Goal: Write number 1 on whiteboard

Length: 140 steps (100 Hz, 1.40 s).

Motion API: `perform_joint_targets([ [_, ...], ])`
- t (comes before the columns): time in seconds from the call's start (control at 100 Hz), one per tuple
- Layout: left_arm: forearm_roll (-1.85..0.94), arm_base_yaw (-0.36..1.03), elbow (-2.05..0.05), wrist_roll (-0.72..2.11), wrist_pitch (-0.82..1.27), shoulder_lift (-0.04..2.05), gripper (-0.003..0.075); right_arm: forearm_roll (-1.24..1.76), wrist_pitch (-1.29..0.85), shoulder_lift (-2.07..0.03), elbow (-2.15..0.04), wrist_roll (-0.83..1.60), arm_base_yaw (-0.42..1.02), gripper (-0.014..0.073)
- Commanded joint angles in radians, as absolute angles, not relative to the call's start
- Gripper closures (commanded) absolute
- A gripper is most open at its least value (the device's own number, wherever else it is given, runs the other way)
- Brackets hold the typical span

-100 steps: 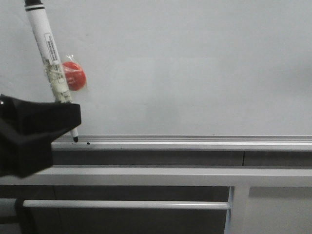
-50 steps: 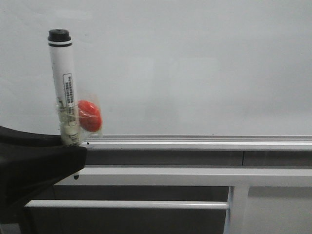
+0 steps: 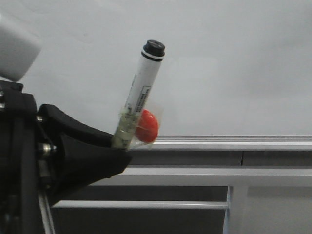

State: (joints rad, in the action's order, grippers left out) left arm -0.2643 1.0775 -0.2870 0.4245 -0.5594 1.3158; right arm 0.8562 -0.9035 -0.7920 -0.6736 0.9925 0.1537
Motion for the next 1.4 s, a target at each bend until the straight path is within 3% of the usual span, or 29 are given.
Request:
perform_joint_targets([
  [0.0, -0.394, 1.081, -0.315, 0.542, -0.517, 1.216, 0.0741, 0.905, -0.812, -0.832, -0.707, 1.023, 0.250, 0.0655],
  [0.29, -0.725, 1.081, -0.315, 0.920, -0.339, 1.040, 0.0741, 0.840, -0.528, -0.912, -0.705, 1.036, 0.652, 0.0652],
  [0.63, -0.830, 1.081, -0.298, 1.134, -0.288, 1.010, 0.0741, 0.845, -0.499, -0.930, -0.670, 0.999, 0.703, 0.0631],
  [0.73, -0.830, 1.081, -0.298, 1.179, -0.280, 1.010, 0.0741, 0.850, -0.504, -0.953, -0.670, 0.999, 0.703, 0.0530],
  [0.85, -0.830, 1.081, -0.298, 1.180, -0.300, 1.010, 0.0741, 0.912, -0.492, -0.994, -0.670, 0.999, 0.705, 0.0270],
  [0.92, -0.830, 1.081, -0.298, 1.180, -0.308, 1.010, 0.0741, 0.918, -0.470, -1.016, -0.673, 1.001, 0.722, 0.0183],
  [1.39, -0.801, 1.081, -0.298, 1.185, -0.304, 1.010, 0.0741, 0.920, -0.383, -1.172, -0.830, 1.001, 0.822, 0.0178],
])
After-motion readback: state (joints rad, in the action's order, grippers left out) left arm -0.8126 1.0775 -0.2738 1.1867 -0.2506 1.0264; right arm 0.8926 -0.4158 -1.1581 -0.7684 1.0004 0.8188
